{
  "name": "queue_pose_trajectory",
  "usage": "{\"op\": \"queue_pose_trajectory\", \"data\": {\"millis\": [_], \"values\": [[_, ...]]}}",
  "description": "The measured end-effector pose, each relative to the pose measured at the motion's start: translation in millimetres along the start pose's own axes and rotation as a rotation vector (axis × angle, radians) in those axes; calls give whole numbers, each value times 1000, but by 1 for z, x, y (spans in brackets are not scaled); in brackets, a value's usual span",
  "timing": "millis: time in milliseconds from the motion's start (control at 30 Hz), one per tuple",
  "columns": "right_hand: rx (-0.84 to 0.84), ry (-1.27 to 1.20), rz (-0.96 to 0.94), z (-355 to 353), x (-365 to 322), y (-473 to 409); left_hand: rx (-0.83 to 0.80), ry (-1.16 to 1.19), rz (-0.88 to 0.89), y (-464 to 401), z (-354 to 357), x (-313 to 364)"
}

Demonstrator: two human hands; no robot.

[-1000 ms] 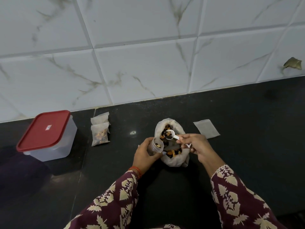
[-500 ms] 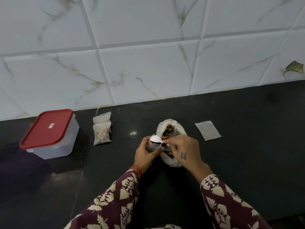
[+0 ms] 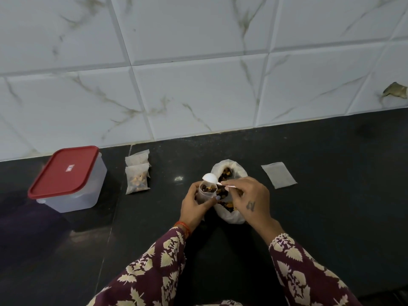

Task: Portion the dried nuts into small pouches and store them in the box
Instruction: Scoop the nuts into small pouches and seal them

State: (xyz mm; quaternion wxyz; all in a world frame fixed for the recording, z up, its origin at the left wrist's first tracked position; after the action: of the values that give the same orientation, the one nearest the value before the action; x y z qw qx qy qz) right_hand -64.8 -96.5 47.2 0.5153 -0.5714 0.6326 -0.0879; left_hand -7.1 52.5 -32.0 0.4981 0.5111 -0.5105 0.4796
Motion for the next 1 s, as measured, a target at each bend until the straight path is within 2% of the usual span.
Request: {"op": "queue_pose_trajectory", "data": {"millis": [100, 167, 200, 267, 367, 533, 600, 667, 733, 767, 833, 900, 1000], "values": [[-146, -149, 420, 3, 15, -2, -1, 20, 15, 0, -1, 1], [-178, -295, 719, 5, 28, 2, -9, 21, 26, 0, -2, 2], [-182, -333, 825, 5, 35, 5, -15, 23, 26, 0, -2, 2], [-218, -289, 913, 7, 44, 13, -28, 27, 24, 1, -3, 1], [-264, -135, 892, 8, 52, 24, -35, 18, 28, 3, -3, -2], [-386, 345, 506, 11, 45, 23, -31, 16, 31, 3, -4, -2], [-386, 472, 380, 10, 42, 22, -37, 28, 29, 4, -4, -2], [-282, 425, 269, 8, 34, 18, -42, 31, 27, 5, -5, -2], [-156, 169, 232, 7, 19, 14, -46, 27, 33, 7, -6, 0], [-152, 21, 257, 10, 12, 13, -49, 20, 36, 8, -6, 1], [-278, -168, 327, 23, -2, 16, -55, 4, 46, 11, -7, 3], [-390, -149, 313, 37, -9, 22, -67, -21, 57, 11, -9, 5], [-352, -129, 342, 42, -6, 23, -114, -36, 31, 10, -14, 6]]}}
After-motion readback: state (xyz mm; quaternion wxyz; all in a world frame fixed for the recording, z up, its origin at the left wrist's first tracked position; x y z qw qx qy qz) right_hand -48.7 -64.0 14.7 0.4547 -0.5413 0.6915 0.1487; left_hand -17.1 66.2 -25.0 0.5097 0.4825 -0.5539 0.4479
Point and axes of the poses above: each hand's wrist, its own y-axis away from the middle knuckle, its own z-axis out of the palm, x = y × z, the point moved 6 cm from there along -y, towards the middle knuckle, and after that the axes turned 15 degrees about x, right-handed, at the moved point
